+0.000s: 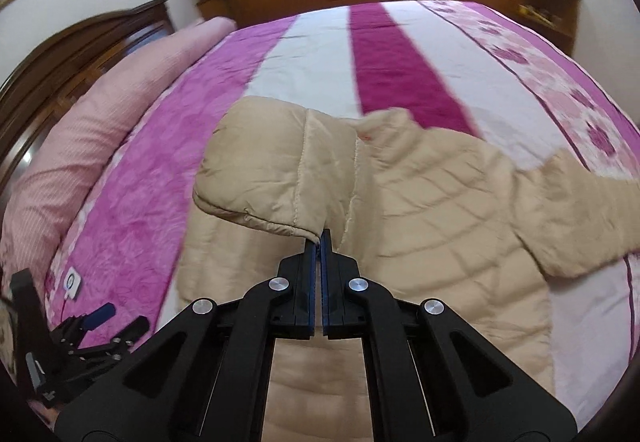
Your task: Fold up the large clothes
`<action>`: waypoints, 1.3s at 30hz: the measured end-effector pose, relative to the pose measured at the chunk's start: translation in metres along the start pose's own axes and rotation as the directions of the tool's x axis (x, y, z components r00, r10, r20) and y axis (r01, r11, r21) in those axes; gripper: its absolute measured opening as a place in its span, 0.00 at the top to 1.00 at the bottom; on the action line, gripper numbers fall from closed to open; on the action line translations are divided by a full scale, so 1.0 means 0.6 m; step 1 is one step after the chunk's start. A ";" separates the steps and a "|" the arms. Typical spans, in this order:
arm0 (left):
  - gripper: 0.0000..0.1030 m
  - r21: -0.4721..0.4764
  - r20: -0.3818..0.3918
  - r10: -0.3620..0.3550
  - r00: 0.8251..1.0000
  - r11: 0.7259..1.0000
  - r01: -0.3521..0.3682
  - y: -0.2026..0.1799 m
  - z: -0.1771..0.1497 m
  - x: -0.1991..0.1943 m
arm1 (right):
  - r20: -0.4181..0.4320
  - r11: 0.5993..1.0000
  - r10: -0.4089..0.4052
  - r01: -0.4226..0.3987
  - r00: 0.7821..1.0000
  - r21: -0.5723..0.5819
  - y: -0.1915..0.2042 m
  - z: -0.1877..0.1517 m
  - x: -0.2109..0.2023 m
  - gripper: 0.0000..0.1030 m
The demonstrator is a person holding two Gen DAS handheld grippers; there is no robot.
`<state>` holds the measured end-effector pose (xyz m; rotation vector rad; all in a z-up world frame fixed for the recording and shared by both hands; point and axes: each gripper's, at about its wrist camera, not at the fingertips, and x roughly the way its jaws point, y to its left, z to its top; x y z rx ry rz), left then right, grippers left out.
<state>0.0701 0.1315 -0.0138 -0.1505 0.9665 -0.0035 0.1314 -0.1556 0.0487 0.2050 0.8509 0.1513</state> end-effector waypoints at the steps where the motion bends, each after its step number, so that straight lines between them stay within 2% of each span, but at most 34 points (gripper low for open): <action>1: 0.17 0.009 0.000 -0.003 1.000 1.000 0.003 -0.009 0.001 0.002 | -0.004 1.000 -0.007 0.008 1.000 0.019 -0.018 -0.002 0.001 0.97; 8: 0.17 0.044 -0.017 -0.046 0.999 0.998 0.047 -0.057 0.006 0.016 | -0.034 0.986 -0.089 0.093 0.995 0.141 -0.137 -0.037 0.019 0.93; 10: 0.17 0.060 -0.020 -0.047 0.999 0.997 0.048 -0.071 0.006 0.022 | -0.045 0.980 -0.109 0.115 0.993 0.160 -0.166 -0.048 0.023 0.87; 12: 0.17 0.073 -0.026 -0.045 0.999 0.996 0.047 -0.083 0.007 0.026 | -0.057 0.974 -0.134 0.142 0.989 0.179 -0.198 -0.058 0.023 0.72; 14: 0.17 0.083 -0.030 -0.045 0.999 0.995 0.047 -0.094 0.011 0.032 | -0.061 0.970 -0.149 0.158 0.987 0.186 -0.220 -0.067 0.021 0.67; 25: 0.17 0.125 -0.036 -0.028 0.999 0.992 0.032 -0.140 0.016 0.051 | -0.070 0.955 -0.211 0.221 0.975 0.198 -0.322 -0.085 -0.018 0.53; 33: 0.17 0.131 -0.041 0.003 0.999 0.991 0.002 -0.159 0.021 0.064 | -0.098 0.931 -0.198 0.219 0.975 0.292 -0.435 -0.087 -0.051 0.32; 36: 0.17 0.127 -0.042 0.014 0.999 0.992 -0.008 -0.169 0.028 0.069 | -0.099 0.918 -0.197 0.219 0.975 0.332 -0.481 -0.081 -0.064 0.31; 39: 0.17 0.128 -0.045 0.019 0.999 0.992 -0.014 -0.178 0.032 0.073 | -0.099 0.892 -0.229 0.249 0.968 0.377 -0.536 -0.077 -0.076 0.30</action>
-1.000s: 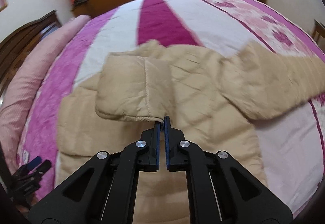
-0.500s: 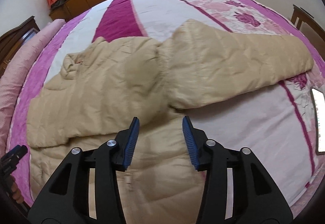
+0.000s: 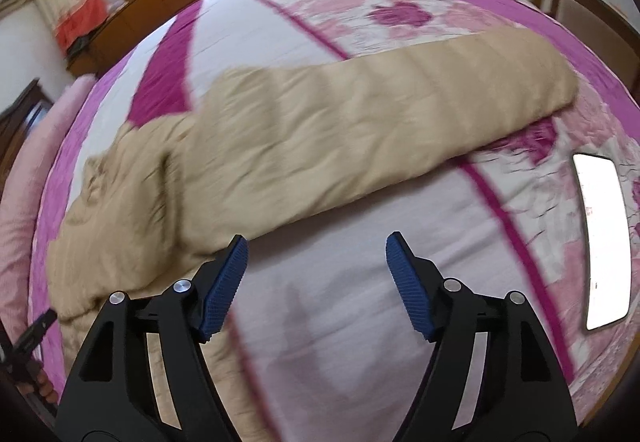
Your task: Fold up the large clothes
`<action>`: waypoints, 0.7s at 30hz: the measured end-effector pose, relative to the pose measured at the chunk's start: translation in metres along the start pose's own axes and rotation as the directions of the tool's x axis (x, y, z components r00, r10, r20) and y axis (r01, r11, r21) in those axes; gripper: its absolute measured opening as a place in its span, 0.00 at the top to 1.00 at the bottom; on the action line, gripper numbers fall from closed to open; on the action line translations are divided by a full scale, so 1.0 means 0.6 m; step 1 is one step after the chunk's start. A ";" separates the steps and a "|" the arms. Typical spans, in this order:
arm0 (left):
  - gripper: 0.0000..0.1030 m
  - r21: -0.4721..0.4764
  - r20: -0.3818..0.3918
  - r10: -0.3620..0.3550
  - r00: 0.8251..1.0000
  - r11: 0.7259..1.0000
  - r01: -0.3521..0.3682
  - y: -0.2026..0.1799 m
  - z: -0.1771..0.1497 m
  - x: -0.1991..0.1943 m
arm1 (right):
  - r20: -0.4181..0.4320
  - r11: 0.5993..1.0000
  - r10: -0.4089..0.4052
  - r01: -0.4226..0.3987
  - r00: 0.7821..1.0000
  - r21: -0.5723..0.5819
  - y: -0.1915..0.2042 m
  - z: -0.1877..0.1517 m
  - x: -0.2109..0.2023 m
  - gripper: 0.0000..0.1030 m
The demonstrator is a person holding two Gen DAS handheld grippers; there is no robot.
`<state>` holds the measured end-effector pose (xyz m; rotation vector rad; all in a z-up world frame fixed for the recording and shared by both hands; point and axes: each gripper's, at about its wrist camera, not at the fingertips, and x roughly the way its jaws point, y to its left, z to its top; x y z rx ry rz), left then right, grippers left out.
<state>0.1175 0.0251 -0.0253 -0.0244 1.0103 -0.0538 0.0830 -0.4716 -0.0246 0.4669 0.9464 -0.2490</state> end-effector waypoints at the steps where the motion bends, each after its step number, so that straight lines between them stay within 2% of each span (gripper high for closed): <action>1: 0.17 0.005 -0.002 0.003 1.000 1.000 -0.003 -0.003 0.001 0.001 | -0.003 1.000 -0.014 0.014 1.000 0.018 -0.017 0.011 0.002 0.30; 6: 0.17 0.007 -0.025 0.039 0.999 0.999 -0.039 -0.017 0.011 0.016 | 0.022 0.992 -0.088 0.086 0.996 0.089 -0.102 0.077 0.003 0.30; 12: 0.17 0.016 -0.056 0.073 0.996 0.997 -0.072 -0.043 0.011 0.041 | 0.046 0.970 -0.143 0.131 0.989 0.204 -0.193 0.145 0.012 0.28; 19: 0.16 0.053 -0.068 0.121 0.990 0.992 -0.118 -0.065 0.006 0.060 | 0.006 0.944 -0.193 0.184 0.981 0.273 -0.251 0.179 0.053 0.28; 21: 0.16 0.054 -0.070 0.128 0.989 0.991 -0.124 -0.068 0.006 0.064 | -0.012 0.941 -0.182 0.178 0.983 0.286 -0.260 0.179 0.069 0.25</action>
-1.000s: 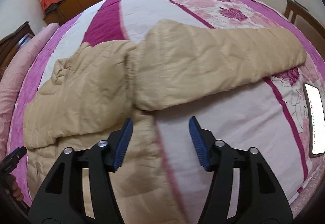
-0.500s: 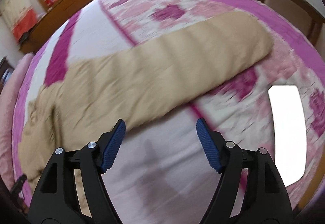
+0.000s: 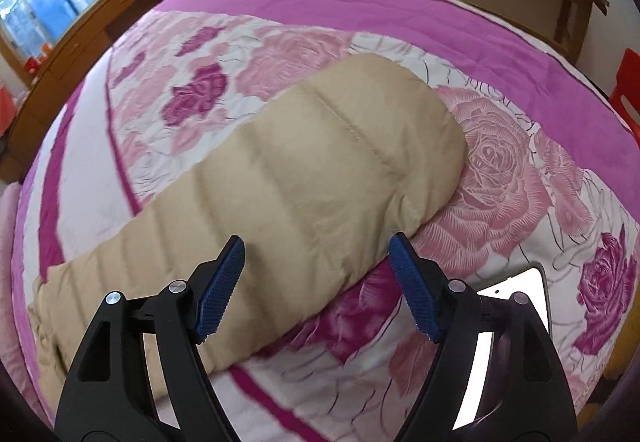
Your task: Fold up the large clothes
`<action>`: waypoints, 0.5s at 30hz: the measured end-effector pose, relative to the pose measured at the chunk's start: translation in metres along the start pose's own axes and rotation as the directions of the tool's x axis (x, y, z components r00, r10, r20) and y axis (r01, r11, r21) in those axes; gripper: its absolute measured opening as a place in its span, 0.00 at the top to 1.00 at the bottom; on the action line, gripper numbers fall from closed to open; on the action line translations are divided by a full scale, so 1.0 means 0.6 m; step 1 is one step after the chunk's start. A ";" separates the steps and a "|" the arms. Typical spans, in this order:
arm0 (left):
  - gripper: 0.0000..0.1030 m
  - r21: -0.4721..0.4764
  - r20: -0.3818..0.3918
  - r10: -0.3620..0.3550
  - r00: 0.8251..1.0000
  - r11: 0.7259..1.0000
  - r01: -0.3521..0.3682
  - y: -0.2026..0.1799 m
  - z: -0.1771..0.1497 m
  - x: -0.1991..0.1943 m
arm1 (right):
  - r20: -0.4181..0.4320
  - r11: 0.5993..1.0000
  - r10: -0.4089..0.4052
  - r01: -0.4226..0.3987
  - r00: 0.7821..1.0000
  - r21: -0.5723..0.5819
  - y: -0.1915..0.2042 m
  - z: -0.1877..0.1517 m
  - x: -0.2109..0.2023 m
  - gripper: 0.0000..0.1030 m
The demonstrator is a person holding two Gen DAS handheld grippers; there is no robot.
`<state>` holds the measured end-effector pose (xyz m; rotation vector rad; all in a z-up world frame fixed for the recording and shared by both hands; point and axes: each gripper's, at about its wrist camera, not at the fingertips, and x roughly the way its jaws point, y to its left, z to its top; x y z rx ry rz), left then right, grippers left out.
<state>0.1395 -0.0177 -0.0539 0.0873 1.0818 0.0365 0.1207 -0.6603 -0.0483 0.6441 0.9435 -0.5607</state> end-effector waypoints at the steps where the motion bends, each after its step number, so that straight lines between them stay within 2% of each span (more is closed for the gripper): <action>1: 0.16 0.001 -0.001 0.003 1.000 1.000 -0.003 -0.001 0.000 0.001 | -0.005 1.000 0.006 -0.006 1.000 0.006 -0.001 0.001 0.005 0.23; 4: 0.16 0.003 -0.002 0.012 1.000 1.000 -0.012 -0.005 0.000 0.004 | -0.001 1.000 -0.015 0.015 1.000 -0.015 0.008 0.000 0.015 0.19; 5: 0.16 0.006 -0.002 0.014 1.000 1.000 -0.014 -0.006 0.000 0.003 | 0.009 0.999 -0.029 0.029 1.000 -0.036 0.013 0.001 0.016 0.22; 6: 0.16 0.008 -0.002 0.016 1.000 1.000 -0.016 -0.007 0.001 0.002 | 0.024 0.997 -0.044 0.046 0.999 -0.067 0.020 -0.001 0.013 0.34; 7: 0.16 0.010 0.000 0.014 1.000 1.000 -0.014 -0.008 0.001 0.000 | 0.032 0.995 -0.045 0.048 0.998 -0.088 0.026 -0.003 0.011 0.41; 9: 0.16 0.013 0.003 0.011 1.000 1.000 -0.011 -0.006 0.000 -0.004 | 0.041 0.992 -0.017 0.022 0.999 -0.128 0.038 -0.009 0.004 0.77; 10: 0.16 0.018 0.005 0.009 1.000 1.000 -0.009 -0.007 -0.001 -0.006 | 0.046 0.989 -0.003 0.009 0.999 -0.147 0.045 -0.013 -0.004 0.84; 12: 0.16 0.021 0.007 0.007 1.000 1.000 -0.007 -0.006 -0.002 -0.010 | 0.083 0.980 -0.016 0.032 0.996 -0.197 0.063 -0.022 -0.025 0.92; 15: 0.16 0.018 0.018 -0.004 1.000 1.000 0.004 -0.003 -0.003 -0.022 | 0.127 0.972 -0.001 0.031 0.992 -0.233 0.079 -0.033 -0.057 0.93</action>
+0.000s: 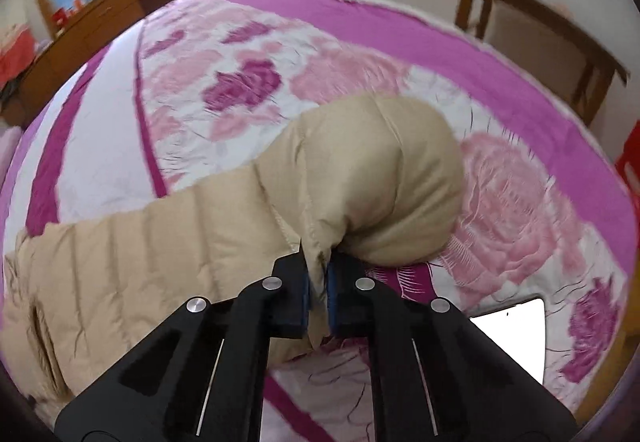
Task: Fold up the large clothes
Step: 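Grasp the sleeve cuff with the right tool and fold it across the body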
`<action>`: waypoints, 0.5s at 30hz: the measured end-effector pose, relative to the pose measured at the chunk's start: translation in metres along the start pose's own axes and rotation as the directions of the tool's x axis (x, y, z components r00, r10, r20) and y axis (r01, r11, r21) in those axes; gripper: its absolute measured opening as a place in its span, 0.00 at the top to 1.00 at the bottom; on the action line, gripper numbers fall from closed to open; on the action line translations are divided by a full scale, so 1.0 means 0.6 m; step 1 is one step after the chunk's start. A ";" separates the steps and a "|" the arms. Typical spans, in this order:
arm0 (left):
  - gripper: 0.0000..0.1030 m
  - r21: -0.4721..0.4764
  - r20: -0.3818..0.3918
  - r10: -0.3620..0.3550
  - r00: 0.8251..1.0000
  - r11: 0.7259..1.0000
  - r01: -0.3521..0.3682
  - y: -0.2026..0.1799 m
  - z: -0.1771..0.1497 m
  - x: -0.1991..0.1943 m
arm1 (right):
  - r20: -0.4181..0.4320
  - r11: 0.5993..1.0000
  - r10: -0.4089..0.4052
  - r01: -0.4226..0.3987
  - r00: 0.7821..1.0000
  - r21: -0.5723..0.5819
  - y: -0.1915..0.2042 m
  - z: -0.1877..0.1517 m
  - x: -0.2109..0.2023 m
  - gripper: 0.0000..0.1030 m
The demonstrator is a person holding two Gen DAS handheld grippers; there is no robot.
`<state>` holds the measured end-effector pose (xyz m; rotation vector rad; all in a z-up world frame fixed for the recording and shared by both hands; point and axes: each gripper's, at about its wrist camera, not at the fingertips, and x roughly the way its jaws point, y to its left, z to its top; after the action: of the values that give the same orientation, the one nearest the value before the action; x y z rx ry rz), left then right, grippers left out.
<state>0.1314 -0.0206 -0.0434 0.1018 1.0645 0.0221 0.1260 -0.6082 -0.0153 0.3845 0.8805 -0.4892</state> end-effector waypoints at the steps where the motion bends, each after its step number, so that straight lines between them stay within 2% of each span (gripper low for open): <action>1: 0.16 0.000 0.008 -0.005 1.000 1.000 0.005 0.001 0.000 -0.006 | 0.018 1.000 0.008 -0.008 1.000 -0.007 0.005 -0.001 -0.016 0.93; 9: 0.16 0.004 0.051 -0.026 0.998 1.000 0.026 0.017 0.000 -0.046 | 0.125 0.994 0.098 -0.091 0.987 -0.059 0.068 -0.005 -0.141 0.94; 15: 0.16 -0.014 0.083 -0.043 0.996 0.999 0.045 0.043 -0.007 -0.074 | 0.188 0.976 0.151 -0.116 0.971 -0.183 0.162 -0.014 -0.235 0.94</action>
<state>0.1068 0.0025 -0.0040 0.0640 0.9837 -0.0130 0.0986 -0.4890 0.1047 0.2301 0.6892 -0.3183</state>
